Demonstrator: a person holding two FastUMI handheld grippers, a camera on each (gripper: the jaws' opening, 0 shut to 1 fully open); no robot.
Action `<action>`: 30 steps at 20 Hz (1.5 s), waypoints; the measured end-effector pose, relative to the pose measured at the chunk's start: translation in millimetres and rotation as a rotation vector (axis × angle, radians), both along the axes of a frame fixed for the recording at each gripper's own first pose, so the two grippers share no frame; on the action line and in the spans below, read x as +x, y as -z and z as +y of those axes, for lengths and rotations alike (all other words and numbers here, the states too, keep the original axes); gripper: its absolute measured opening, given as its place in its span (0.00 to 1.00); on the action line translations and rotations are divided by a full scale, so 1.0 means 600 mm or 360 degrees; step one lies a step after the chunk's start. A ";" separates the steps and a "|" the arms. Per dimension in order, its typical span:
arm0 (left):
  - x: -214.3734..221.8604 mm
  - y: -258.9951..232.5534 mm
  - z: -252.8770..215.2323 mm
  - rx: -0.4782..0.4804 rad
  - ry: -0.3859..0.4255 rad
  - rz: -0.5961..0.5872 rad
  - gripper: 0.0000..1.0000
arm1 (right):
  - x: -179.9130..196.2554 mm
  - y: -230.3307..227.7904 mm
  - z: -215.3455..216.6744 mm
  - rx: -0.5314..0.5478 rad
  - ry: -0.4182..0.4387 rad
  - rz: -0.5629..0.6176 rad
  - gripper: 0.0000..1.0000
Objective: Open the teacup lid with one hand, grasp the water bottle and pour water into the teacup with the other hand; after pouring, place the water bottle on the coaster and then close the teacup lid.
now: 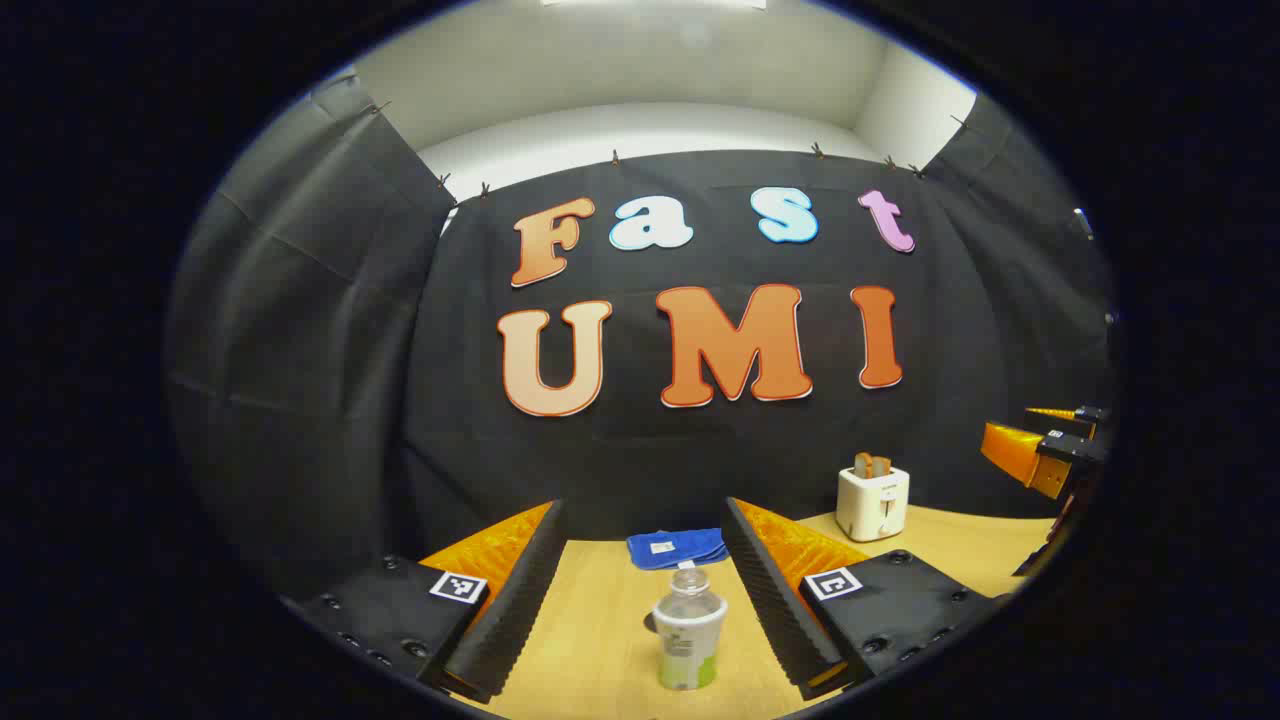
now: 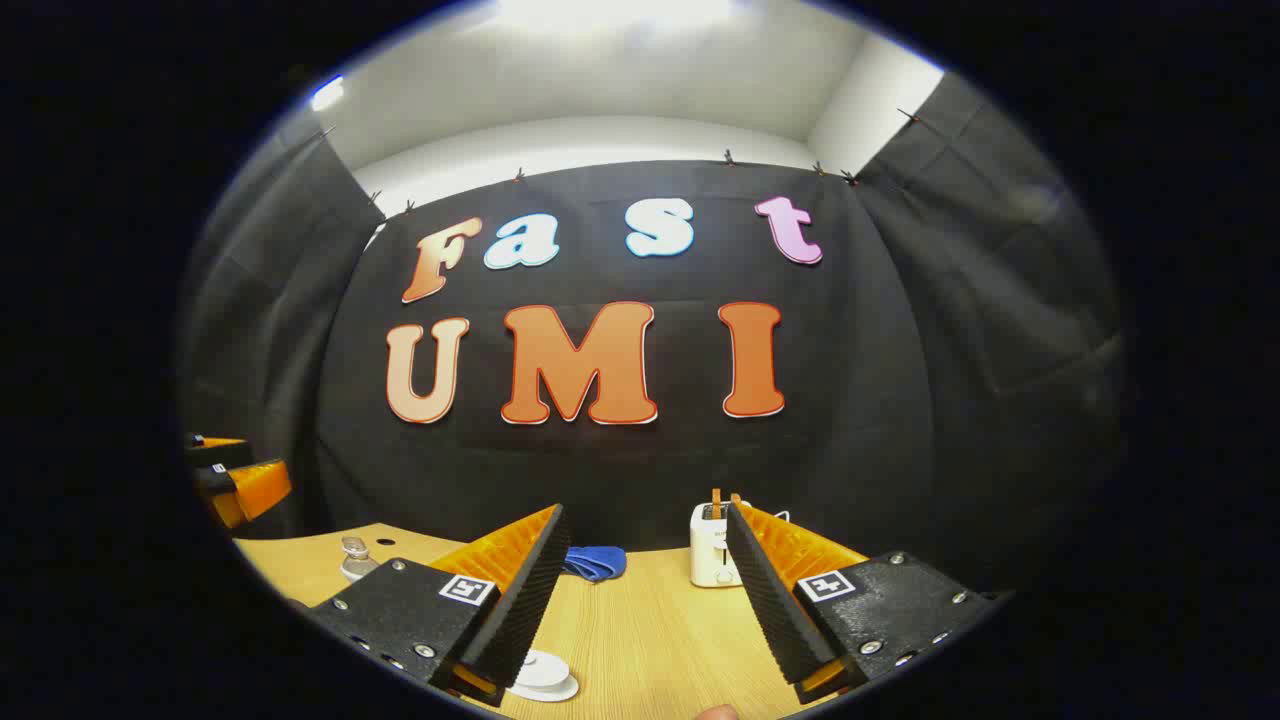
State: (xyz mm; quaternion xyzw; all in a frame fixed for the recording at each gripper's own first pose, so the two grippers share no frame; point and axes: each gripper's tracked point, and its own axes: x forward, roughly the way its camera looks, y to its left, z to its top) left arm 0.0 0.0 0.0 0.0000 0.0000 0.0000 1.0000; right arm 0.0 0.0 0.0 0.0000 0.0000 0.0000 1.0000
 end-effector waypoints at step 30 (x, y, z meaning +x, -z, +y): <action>-0.034 0.050 0.007 -0.0053 0.0090 0.0126 0.95 | -0.016 0.128 0.112 -0.0073 -0.0441 0.0359 0.91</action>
